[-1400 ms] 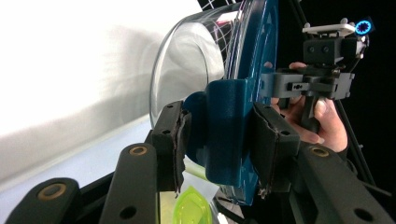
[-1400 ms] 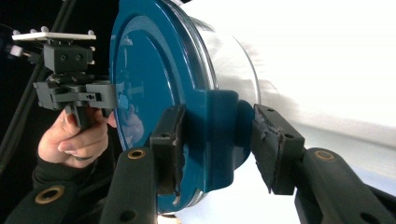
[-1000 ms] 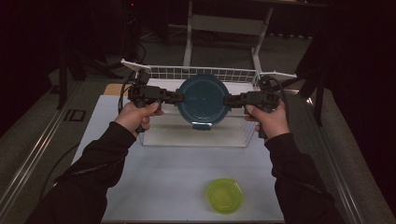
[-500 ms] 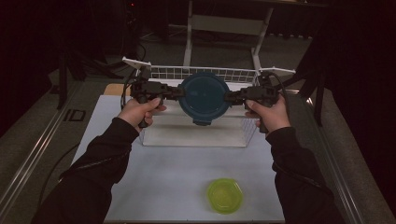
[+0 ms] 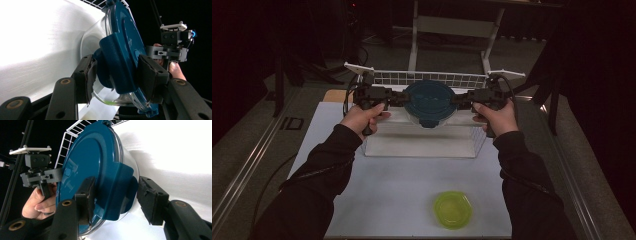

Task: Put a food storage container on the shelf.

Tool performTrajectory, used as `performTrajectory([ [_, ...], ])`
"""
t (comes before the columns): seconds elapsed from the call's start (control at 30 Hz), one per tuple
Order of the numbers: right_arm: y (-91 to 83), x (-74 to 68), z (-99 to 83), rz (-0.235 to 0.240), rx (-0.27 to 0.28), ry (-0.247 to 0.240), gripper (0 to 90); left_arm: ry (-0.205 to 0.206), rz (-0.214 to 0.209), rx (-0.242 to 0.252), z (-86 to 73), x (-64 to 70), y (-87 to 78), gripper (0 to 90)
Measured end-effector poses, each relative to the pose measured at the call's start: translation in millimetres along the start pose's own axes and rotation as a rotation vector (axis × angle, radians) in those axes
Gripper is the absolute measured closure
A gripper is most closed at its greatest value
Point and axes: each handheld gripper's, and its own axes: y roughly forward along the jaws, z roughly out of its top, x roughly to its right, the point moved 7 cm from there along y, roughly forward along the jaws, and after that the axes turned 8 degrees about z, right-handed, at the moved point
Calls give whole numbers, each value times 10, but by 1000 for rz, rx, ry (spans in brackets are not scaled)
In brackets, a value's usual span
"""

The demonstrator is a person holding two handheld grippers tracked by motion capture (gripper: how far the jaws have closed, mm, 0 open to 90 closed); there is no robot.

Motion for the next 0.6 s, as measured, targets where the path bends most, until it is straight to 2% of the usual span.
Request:
performTrajectory([
  [0.17,-19,-24,23,5,18,-37,444,27,21,24,-11,-1,-22,446],
  [0.27,-51,-48,21,5,32,-96,426,40,27,31,-20,3,-51,439],
  [0.33,-63,-70,5,-16,29,-142,413,44,34,41,-24,-6,-85,415],
  [0.37,-63,-70,5,-16,29,-142,413,48,37,46,-27,-9,-102,415],
  [0.4,-93,-93,-4,-62,36,-189,410,49,42,51,-36,-14,-126,413],
  [0.47,-123,-122,-15,-86,44,-219,408,62,48,55,-58,-14,-154,411],
  [0.53,-138,-145,-31,-92,41,-233,408,86,65,68,-91,-7,-192,412],
  [0.57,-175,-197,-63,-110,42,-270,407,119,100,76,-138,0,-220,412],
  [0.6,-175,-197,-63,-110,42,-270,407,119,100,76,-138,0,-220,412],
])
